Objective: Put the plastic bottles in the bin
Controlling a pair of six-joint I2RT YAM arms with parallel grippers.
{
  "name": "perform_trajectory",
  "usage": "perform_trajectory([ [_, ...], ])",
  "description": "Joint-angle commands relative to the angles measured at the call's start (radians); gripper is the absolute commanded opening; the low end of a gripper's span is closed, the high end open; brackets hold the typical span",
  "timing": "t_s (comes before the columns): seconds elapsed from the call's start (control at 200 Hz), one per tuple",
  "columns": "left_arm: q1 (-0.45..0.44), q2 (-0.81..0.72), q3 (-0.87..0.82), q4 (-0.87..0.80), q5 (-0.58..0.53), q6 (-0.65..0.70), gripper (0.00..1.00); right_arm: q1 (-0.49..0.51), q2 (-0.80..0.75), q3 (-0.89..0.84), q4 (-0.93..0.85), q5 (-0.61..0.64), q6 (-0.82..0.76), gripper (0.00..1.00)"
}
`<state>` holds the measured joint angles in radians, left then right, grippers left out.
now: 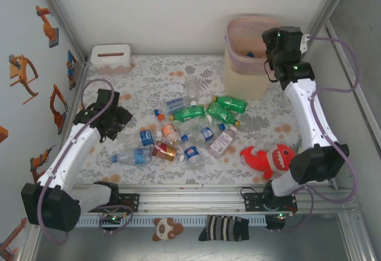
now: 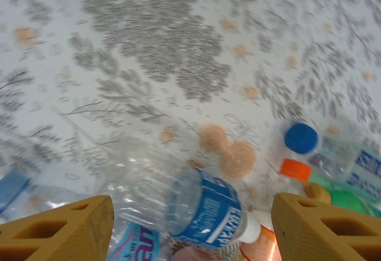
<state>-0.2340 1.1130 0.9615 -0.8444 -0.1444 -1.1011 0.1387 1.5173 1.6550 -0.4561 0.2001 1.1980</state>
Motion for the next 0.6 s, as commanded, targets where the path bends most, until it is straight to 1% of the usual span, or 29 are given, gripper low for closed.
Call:
perform_trajectory([
  [0.0,0.083,-0.063,-0.064,-0.109,0.029,-0.128,0.69,-0.007,-0.080,-0.041,0.009,0.063,-0.106,0.80],
  [0.18,0.228,-0.124,-0.161,-0.157,0.095,-0.174,0.70,-0.007,-0.165,-0.092,-0.003,0.097,-0.157,0.80],
  [0.285,0.304,-0.138,-0.231,-0.123,0.179,-0.178,0.71,-0.007,-0.194,-0.103,-0.001,0.103,-0.172,0.80],
  [0.391,0.361,-0.138,-0.305,-0.064,0.269,-0.191,0.71,-0.007,-0.209,-0.103,0.000,0.098,-0.180,0.80],
  [0.521,0.419,-0.122,-0.365,-0.026,0.319,-0.192,0.72,-0.007,-0.219,-0.100,0.006,0.097,-0.181,0.80],
  [0.596,0.449,-0.109,-0.381,-0.022,0.328,-0.182,0.72,-0.007,-0.220,-0.099,0.008,0.095,-0.181,0.80],
])
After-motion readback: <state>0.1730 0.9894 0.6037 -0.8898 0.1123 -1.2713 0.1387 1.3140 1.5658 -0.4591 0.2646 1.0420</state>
